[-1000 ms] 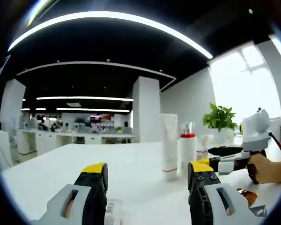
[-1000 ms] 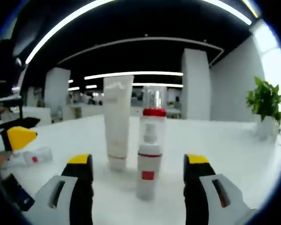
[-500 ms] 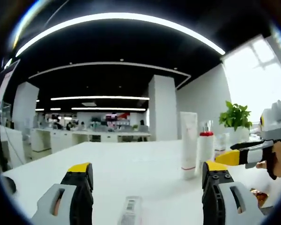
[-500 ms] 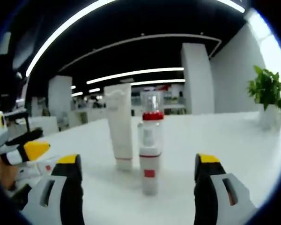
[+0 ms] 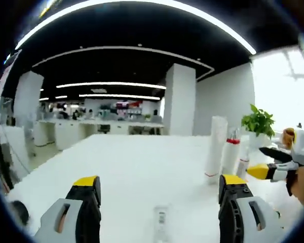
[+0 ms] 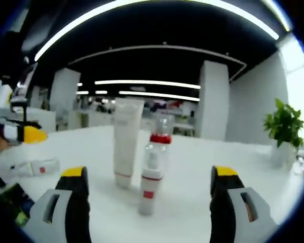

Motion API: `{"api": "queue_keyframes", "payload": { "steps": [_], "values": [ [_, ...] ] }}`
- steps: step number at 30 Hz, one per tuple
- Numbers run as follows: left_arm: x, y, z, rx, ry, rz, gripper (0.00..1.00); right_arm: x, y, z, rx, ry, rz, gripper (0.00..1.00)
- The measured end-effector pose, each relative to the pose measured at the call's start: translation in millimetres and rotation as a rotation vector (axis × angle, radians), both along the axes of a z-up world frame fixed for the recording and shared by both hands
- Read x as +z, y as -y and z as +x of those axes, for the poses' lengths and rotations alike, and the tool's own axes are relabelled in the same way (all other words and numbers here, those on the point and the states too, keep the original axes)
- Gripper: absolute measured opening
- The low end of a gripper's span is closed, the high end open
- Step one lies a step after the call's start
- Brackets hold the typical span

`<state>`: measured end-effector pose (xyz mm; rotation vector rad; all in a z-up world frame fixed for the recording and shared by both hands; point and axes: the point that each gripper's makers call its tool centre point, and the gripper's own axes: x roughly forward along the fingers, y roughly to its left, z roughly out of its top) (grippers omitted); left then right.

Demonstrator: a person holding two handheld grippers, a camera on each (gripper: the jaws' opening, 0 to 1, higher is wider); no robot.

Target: Arrange the skincare products in the storage area until every visible bottle or jar stands upright without overlapping.

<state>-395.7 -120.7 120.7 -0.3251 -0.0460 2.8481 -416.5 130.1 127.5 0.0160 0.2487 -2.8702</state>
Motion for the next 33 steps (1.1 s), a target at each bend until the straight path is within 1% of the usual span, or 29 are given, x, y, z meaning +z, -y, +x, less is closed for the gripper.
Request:
{"api": "queue_keyframes", "payload": {
  "steps": [1, 2, 3, 4, 5, 6, 7, 8, 9, 10, 11, 13, 14, 16, 17, 19, 20, 22, 25, 27, 29, 30, 31, 32, 33],
  "values": [
    [-0.6, -1, 0.9, -0.032, 0.029, -0.034, 0.98, -0.1, 1, 1, 0.0, 0.0, 0.004, 1.0],
    [-3.9, -2, 2.6, -0.073, 0.075, -0.073, 0.98, -0.5, 1, 1, 0.001, 0.003, 0.014, 1.0],
    [-7.0, -2, 5.6, -0.104, 0.107, -0.101, 0.97, -0.7, 1, 2, 0.001, 0.003, 0.024, 1.0],
    [-11.9, -1, 10.1, -0.124, 0.149, -0.115, 0.96, -0.4, 0, 3, -0.001, 0.001, 0.029, 1.0],
    [-16.6, 1, 15.1, -0.136, 0.193, -0.113, 0.95, 0.3, 0, 4, -0.005, -0.004, 0.032, 1.0],
    [-19.5, 1, 18.3, -0.146, 0.217, -0.111, 0.93, 1.9, -1, 5, -0.009, -0.01, 0.028, 1.0],
    [-24.1, 2, 24.0, -0.172, 0.249, -0.113, 0.91, 2.9, -2, 4, -0.011, -0.015, 0.024, 1.0],
    [-31.2, 5, 31.4, -0.182, 0.291, -0.119, 0.88, 3.3, -2, 4, -0.012, -0.017, 0.023, 1.0],
    [-38.3, 9, 38.1, -0.172, 0.331, -0.111, 0.85, 3.2, -2, 4, -0.014, -0.017, 0.024, 0.99],
    [-44.0, 12, 42.7, -0.176, 0.349, -0.104, 0.85, 2.6, -3, 4, -0.017, -0.013, 0.028, 1.0],
    [-53.4, 15, 50.4, -0.183, 0.381, -0.095, 0.85, 2.3, -2, 5, -0.017, -0.012, 0.031, 0.99],
    [-65.7, 18, 60.7, -0.193, 0.43, -0.095, 0.85, 2.5, -1, 4, -0.014, -0.012, 0.032, 1.0],
    [-71.5, 19, 65.7, -0.194, 0.426, -0.101, 0.84, 2.6, -1, 4, -0.014, -0.013, 0.032, 1.0],
    [-76.8, 22, 69.5, -0.192, 0.422, -0.113, 0.79, 3.2, 0, 4, -0.01, -0.016, 0.033, 1.0],
    [-78.6, 24, 69.5, -0.186, 0.405, -0.124, 0.77, 3.0, 1, 4, -0.009, -0.016, 0.033, 1.0],
    [-80.8, 23, 69.8, -0.188, 0.399, -0.135, 0.74, 2.0, 0, 4, -0.01, -0.013, 0.032, 0.99],
    [-83.5, 22, 69.8, -0.193, 0.397, -0.147, 0.73, 1.2, -1, 4, -0.012, -0.01, 0.032, 0.99],
    [-87.4, 17, 71.9, -0.23, 0.405, -0.17, 0.66, -3.0, -3, 2, -0.014, 0.013, 0.03, 0.98],
    [-87.8, 11, 70.5, -0.237, 0.396, -0.163, 0.58, -6.1, -4, 0, -0.012, 0.029, 0.01, 0.98],
    [-89.1, 5, 73.5, -0.25, 0.405, -0.149, 0.57, -7.1, -4, 1, -0.01, 0.038, -0.001, 0.97],
    [-90.1, 1, 75.9, -0.263, 0.418, -0.116, 0.56, -7.1, -7, 1, -0.013, 0.039, -0.008, 0.97],
    [-91.0, 0, 77.1, -0.261, 0.426, -0.101, 0.53, -6.4, -8, 1, -0.015, 0.038, -0.011, 0.96],
    [-91.3, 1, 77.8, -0.261, 0.429, -0.098, 0.48, -5.9, -9, 1, -0.016, 0.036, -0.014, 0.96],
    [-92.4, 1, 78.4, -0.261, 0.431, -0.095, 0.41, -5.2, -10, 1, -0.02, 0.033, -0.02, 0.96],
    [-92.6, 2, 78.9, -0.26, 0.432, -0.095, 0.37, -5.0, -11, 1, -0.02, 0.034, -0.024, 0.95]
  ]
}}
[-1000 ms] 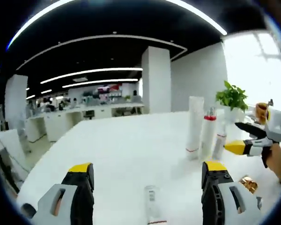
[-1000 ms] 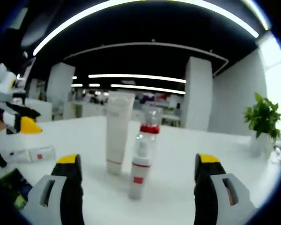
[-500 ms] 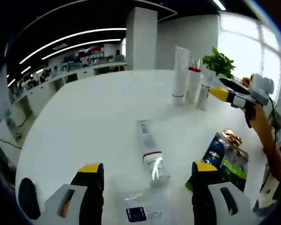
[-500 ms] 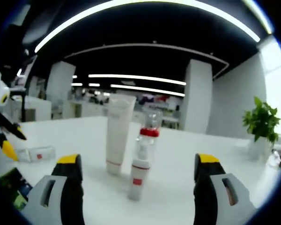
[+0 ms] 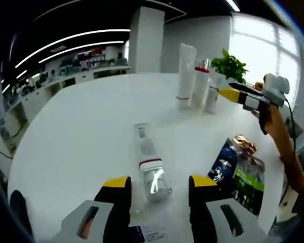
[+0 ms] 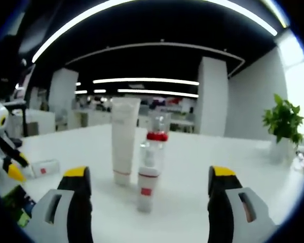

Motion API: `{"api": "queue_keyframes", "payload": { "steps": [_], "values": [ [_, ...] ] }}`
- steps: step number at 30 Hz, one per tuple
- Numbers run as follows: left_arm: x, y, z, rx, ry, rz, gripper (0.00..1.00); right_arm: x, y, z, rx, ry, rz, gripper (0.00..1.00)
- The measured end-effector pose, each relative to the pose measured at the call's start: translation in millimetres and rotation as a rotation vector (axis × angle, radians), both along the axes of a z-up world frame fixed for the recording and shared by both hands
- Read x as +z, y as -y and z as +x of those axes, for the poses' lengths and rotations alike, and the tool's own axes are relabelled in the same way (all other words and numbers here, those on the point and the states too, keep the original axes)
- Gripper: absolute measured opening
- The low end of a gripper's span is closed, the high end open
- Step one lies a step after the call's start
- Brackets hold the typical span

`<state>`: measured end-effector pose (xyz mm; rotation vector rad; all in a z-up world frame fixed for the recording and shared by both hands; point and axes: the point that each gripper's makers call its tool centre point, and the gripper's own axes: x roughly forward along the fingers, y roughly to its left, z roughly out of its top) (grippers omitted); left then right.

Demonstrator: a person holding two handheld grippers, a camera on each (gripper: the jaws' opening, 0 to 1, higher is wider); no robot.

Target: Arrange the skincare products in the storage area until every visible bottle or jar stands upright without overlapping.

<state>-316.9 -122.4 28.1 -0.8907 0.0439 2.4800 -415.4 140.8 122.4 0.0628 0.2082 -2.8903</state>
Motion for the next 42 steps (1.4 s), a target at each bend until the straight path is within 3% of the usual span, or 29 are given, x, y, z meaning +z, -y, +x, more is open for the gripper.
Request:
{"api": "queue_keyframes", "payload": {
  "steps": [6, 13, 17, 23, 32, 35, 42],
  "values": [
    [-6.1, 0, 8.1, 0.008, 0.031, 0.004, 0.23, 1.7, -2, 1, -0.011, -0.004, 0.001, 0.95],
    [-0.2, 3, 14.8, 0.022, 0.022, -0.027, 0.21, 8.2, -5, 2, -0.022, -0.031, -0.007, 0.94],
    [13.0, 9, 11.4, 0.029, -0.01, -0.057, 0.2, 8.3, -6, 2, -0.028, -0.03, -0.004, 0.94],
    [36.1, 6, 16.4, 0.019, -0.021, -0.047, 0.2, 8.9, -7, 2, -0.034, -0.034, 0.0, 0.94],
    [78.0, 8, 0.0, -0.014, -0.088, -0.192, 0.2, 11.4, -3, 4, -0.016, -0.044, -0.01, 0.94],
    [87.4, 9, -7.2, -0.019, -0.104, -0.271, 0.19, 20.0, -3, 7, -0.011, -0.08, -0.036, 0.94],
    [102.2, -5, -15.0, -0.035, -0.1, -0.285, 0.19, 59.1, -5, 22, -0.009, -0.26, -0.119, 0.9]
  ]
}}
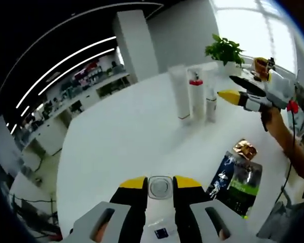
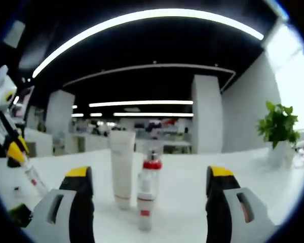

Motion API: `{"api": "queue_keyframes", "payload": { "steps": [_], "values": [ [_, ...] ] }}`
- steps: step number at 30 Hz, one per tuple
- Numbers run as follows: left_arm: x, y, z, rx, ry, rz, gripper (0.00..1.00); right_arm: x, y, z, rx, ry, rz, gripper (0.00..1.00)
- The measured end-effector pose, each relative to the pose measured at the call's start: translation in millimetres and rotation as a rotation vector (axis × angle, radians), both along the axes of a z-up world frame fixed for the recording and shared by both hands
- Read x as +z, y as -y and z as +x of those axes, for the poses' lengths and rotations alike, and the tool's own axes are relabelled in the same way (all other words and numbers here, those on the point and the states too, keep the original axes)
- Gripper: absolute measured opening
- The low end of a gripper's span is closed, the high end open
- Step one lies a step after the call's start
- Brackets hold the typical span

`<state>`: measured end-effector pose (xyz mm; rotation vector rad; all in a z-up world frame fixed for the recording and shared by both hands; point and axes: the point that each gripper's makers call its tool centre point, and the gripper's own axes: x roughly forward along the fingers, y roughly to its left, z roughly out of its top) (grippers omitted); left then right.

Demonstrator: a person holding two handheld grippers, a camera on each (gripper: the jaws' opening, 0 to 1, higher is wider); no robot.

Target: Arrange the skincare products in the storage area until every visible bottle or jar stands upright without overlapping.

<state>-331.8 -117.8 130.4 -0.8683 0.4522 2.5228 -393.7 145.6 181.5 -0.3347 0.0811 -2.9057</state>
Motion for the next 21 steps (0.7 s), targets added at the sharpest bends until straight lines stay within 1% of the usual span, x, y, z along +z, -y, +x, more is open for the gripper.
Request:
{"api": "queue_keyframes", "payload": {
  "steps": [3, 5, 7, 9, 10, 11, 12, 14, 15, 17, 18, 20, 21],
  "values": [
    [0.9, -6, -1.8, -0.01, 0.003, 0.009, 0.19, 12.6, 8, 8, 0.032, -0.063, 0.006, 0.87],
    [1.7, -11, -2.8, -0.021, -0.003, 0.024, 0.19, 16.2, 19, 14, 0.075, -0.082, 0.041, 0.84],
    [1.7, -15, -2.7, -0.03, 0.001, 0.038, 0.19, 19.6, 44, 25, 0.186, -0.11, 0.08, 0.84],
    [2.1, -19, -2.2, -0.035, 0.007, 0.05, 0.19, 18.4, 74, 38, 0.331, -0.118, 0.097, 0.85],
    [2.8, -21, -2.2, -0.038, 0.01, 0.056, 0.19, 14.1, 92, 47, 0.428, -0.106, 0.097, 0.85],
    [3.9, -23, -2.4, -0.041, 0.013, 0.063, 0.19, 8.0, 106, 53, 0.508, -0.083, 0.109, 0.84],
    [5.2, -25, -1.9, -0.043, 0.019, 0.074, 0.19, -0.2, 119, 57, 0.578, -0.045, 0.113, 0.84],
    [6.8, -31, 1.1, -0.047, 0.04, 0.102, 0.19, -17.2, 139, 64, 0.689, 0.028, 0.129, 0.82],
    [7.8, -34, 3.6, -0.054, 0.047, 0.116, 0.19, -25.6, 147, 68, 0.727, 0.063, 0.134, 0.82],
    [8.9, -39, 7.6, -0.065, 0.051, 0.129, 0.19, -40.0, 160, 74, 0.79, 0.106, 0.17, 0.79],
    [9.7, -42, 8.6, -0.071, 0.052, 0.137, 0.19, -48.2, 166, 76, 0.806, 0.134, 0.186, 0.79],
    [10.5, -46, 10.5, -0.079, 0.055, 0.147, 0.19, -62.2, 177, 80, 0.837, 0.154, 0.247, 0.78],
    [10.4, -49, 11.7, -0.086, 0.057, 0.155, 0.19, -69.0, 181, 81, 0.837, 0.164, 0.279, 0.78]
  ]
}}
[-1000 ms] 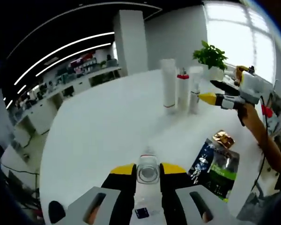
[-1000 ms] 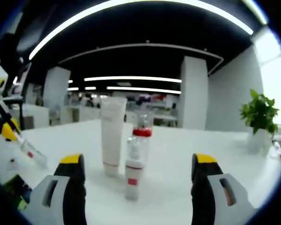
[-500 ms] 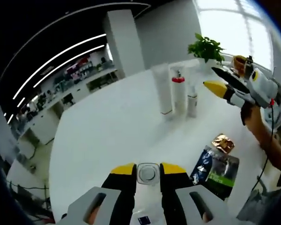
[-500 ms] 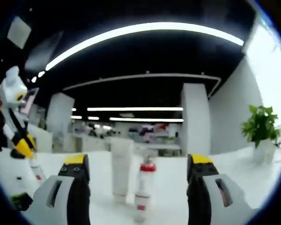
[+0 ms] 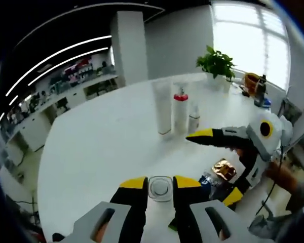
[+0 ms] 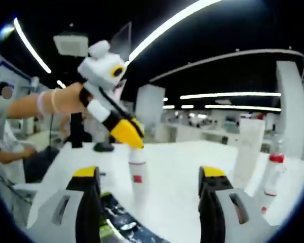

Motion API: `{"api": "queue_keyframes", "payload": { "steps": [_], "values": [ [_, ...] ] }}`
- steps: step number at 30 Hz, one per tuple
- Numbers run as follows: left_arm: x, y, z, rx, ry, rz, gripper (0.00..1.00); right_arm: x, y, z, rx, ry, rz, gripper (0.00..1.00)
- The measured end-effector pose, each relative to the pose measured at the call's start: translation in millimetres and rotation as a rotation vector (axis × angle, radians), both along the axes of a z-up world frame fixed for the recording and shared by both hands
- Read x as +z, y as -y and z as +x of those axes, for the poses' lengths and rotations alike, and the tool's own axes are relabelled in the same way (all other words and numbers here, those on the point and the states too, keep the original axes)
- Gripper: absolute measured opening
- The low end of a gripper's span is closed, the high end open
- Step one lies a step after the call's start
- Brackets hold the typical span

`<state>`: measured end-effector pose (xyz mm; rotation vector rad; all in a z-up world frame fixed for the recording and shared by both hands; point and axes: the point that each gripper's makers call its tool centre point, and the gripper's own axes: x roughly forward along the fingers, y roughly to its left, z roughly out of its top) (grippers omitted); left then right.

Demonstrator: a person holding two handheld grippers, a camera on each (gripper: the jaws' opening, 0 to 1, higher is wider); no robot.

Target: Arrange the skincare products in the storage area until every visible bottle or jar stands upright without overlapping.

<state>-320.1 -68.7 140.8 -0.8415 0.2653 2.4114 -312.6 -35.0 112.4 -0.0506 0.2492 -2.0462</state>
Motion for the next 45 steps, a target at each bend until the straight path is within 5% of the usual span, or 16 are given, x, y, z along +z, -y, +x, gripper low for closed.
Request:
{"api": "queue_keyframes", "payload": {
  "steps": [3, 6, 11, 15, 20, 22, 28, 32, 35, 41, 45],
  "values": [
    [-1.8, -10, 4.9, -0.025, 0.013, 0.018, 0.19, -19.4, 9, 4, 0.015, 0.01, 0.075, 0.77],
    [-6.7, -22, 8.4, -0.066, 0.015, 0.008, 0.19, -37.7, 12, 3, 0.021, 0.096, 0.104, 0.74],
    [-11.1, -37, 10.7, -0.099, 0.018, 0.028, 0.19, -36.8, 9, -1, -0.006, 0.097, 0.077, 0.39],
    [-11.2, -46, 10.3, -0.112, 0.038, 0.061, 0.19, -37.0, 10, -1, 0.001, 0.153, 0.048, 0.42],
    [-10.3, -51, 8.9, -0.119, 0.02, 0.06, 0.19, -37.0, 0, -14, -0.066, 0.141, 0.056, 0.22],
    [-9.6, -54, 7.4, -0.131, -0.024, 0.054, 0.19, -37.8, 0, -13, -0.062, 0.202, 0.031, 0.23],
    [-5.0, -59, -2.5, -0.154, -0.161, 0.035, 0.2, -39.0, -2, -14, -0.082, 0.197, 0.039, 0.22],
    [-2.9, -55, -14.7, -0.121, -0.331, 0.018, 0.31, -39.2, -7, -18, -0.114, 0.203, 0.045, 0.22],
    [-2.8, -51, -19.5, -0.076, -0.385, 0.069, 0.39, -38.9, -11, -22, -0.138, 0.21, 0.041, 0.22],
    [-11.5, -46, -29.3, 0.029, -0.381, 0.342, 0.44, -38.7, -21, -35, -0.234, 0.18, 0.035, 0.22],
    [-29.0, -54, -27.3, 0.009, -0.367, 0.345, 0.4, -38.6, -28, -40, -0.282, 0.136, 0.059, 0.22]
  ]
}}
